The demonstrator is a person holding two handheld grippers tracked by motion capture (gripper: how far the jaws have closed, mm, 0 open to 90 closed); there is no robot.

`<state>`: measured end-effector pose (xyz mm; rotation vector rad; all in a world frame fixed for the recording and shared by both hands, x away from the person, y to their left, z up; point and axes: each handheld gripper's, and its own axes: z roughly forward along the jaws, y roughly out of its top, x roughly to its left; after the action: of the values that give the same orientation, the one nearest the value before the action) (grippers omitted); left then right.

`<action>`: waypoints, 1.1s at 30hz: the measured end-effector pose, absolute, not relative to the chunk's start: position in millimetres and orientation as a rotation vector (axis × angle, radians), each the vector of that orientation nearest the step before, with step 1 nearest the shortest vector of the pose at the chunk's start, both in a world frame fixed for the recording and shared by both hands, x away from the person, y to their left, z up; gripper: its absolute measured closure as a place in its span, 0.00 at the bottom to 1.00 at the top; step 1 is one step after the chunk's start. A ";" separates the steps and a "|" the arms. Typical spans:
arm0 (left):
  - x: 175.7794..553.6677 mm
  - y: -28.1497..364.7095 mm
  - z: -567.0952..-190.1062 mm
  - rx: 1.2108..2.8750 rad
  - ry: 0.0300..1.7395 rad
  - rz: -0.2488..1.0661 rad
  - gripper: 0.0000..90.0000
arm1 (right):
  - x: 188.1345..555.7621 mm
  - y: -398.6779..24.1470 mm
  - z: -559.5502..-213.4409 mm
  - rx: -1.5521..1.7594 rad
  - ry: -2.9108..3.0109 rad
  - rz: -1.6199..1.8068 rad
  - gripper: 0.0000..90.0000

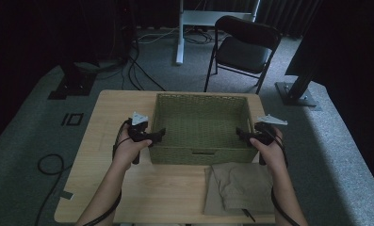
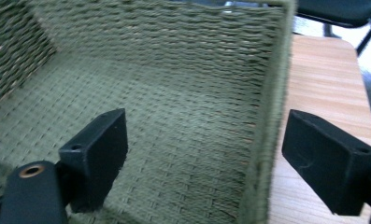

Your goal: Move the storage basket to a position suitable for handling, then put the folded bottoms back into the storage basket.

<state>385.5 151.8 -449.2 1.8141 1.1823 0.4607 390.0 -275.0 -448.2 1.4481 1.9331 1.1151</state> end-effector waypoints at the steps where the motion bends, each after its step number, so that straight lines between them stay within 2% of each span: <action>1: 384.5 152.4 -448.8 1.821 1.184 0.459 0.21 | 389.3 -273.7 -448.1 1.438 1.942 1.110 0.15; 13: 370.7 163.6 -439.2 1.778 1.165 0.461 0.21 | 383.3 -267.1 -444.2 1.394 1.959 1.152 0.15; 33: 344.5 159.1 -429.2 1.760 1.093 0.426 0.21 | 361.8 -275.2 -437.2 1.356 1.931 1.171 0.15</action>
<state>344.5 159.1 -429.2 1.7600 1.0926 0.4256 361.8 -275.2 -437.2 1.3556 1.9309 1.1712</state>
